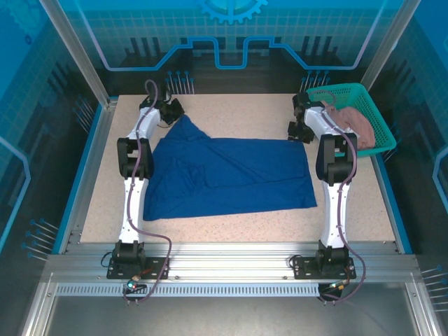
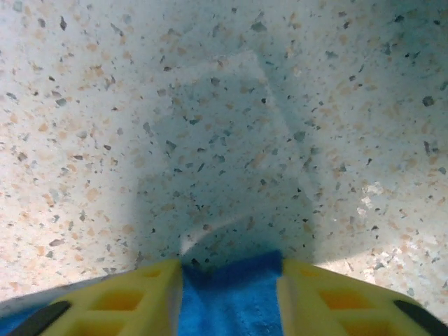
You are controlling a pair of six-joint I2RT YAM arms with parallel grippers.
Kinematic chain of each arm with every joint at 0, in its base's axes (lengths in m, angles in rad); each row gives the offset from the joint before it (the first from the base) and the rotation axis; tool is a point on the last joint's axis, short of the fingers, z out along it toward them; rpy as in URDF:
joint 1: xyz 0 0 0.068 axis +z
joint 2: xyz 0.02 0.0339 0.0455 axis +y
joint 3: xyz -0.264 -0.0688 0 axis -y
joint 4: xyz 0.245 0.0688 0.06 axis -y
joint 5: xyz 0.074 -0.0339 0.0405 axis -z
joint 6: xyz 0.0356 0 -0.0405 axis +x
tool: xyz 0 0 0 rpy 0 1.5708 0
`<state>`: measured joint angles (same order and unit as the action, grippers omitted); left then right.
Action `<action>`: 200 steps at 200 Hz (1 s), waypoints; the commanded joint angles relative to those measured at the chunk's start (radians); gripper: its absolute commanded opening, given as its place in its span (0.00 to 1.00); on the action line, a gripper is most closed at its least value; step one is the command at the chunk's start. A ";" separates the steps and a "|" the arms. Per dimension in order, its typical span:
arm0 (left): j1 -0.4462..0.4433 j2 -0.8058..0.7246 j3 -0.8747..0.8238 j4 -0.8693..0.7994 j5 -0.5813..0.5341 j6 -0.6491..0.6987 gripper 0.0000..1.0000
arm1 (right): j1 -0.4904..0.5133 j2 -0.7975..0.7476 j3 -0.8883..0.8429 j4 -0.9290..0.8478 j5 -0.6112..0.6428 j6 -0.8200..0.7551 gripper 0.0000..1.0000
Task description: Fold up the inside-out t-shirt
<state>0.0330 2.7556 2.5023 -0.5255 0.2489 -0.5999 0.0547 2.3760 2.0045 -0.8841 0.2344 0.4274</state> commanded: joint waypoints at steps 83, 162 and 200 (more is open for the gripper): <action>0.003 -0.200 -0.067 0.001 0.035 0.053 0.00 | -0.013 -0.013 0.038 0.013 -0.060 -0.063 0.07; 0.007 -0.678 -0.664 0.148 0.029 0.080 0.00 | -0.021 -0.196 -0.134 0.092 -0.105 -0.166 0.04; 0.007 -0.910 -0.987 0.226 0.031 0.063 0.00 | -0.023 -0.307 -0.272 0.146 -0.123 -0.198 0.05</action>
<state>0.0334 1.9762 1.6737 -0.3656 0.2604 -0.5430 0.0479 2.1426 1.8011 -0.7769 0.1375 0.2714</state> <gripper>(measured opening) 0.054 0.052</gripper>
